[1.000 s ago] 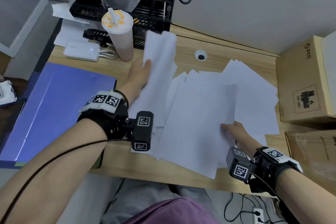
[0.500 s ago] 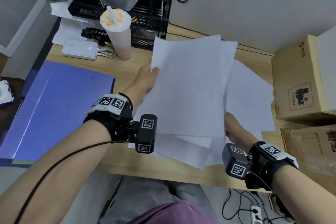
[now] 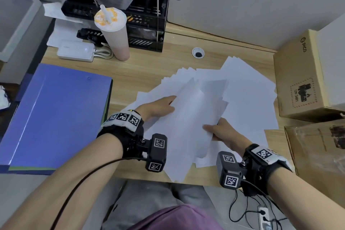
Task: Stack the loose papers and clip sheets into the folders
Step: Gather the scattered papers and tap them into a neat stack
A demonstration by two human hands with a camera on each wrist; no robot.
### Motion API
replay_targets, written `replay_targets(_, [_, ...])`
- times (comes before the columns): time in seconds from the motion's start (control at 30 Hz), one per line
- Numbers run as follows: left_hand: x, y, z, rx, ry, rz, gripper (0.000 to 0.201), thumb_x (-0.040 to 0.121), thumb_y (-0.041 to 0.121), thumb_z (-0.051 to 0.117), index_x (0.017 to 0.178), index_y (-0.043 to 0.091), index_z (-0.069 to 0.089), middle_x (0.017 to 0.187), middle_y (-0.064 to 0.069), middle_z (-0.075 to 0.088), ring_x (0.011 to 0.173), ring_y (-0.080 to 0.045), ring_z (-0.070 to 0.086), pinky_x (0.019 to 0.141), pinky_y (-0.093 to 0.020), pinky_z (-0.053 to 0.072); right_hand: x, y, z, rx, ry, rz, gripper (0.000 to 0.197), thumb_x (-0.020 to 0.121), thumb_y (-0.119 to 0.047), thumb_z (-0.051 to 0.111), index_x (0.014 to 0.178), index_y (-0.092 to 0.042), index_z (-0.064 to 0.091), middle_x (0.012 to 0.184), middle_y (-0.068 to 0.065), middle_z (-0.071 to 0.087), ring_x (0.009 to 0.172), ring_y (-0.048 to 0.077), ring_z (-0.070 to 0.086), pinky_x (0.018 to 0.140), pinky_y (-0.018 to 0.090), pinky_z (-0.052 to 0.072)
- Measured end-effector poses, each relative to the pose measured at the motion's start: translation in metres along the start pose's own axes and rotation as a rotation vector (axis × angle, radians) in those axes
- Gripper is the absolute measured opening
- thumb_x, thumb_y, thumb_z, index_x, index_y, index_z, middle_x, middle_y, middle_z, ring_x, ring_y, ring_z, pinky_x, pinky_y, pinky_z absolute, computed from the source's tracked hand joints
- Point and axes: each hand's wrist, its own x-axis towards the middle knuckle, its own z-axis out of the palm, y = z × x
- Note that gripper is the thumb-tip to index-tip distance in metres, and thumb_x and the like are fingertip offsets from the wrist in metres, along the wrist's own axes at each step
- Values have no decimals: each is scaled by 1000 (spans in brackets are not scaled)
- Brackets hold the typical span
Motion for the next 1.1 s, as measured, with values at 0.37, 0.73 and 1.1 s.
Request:
replay_targets(0.37, [-2,-27,-34,-388,414,54,89,82,28,76,147,21,15,126,11,49,120,-8,50,88,-15,43,-21,-52,-36,-7,161,-334,15,93,-7,57,105,-8,66,100,9,73,88,23,71,70,32,58])
replay_targets(0.73, [-40,83,-66,-692,601,555,30,80,2,74,105,15,65,96,3,75,90,-14,72,74,-27,57,-37,-137,-43,225,329,-669,17,88,-13,68,106,-15,67,105,-1,73,94,11,70,78,23,55])
replay_targets(1.1, [-36,25,-46,-512,541,387,39,83,9,74,120,10,62,110,-1,71,92,-6,70,76,-22,54,-1,-71,-9,198,265,-420,29,91,-11,59,120,-11,61,116,2,69,104,17,66,89,34,53])
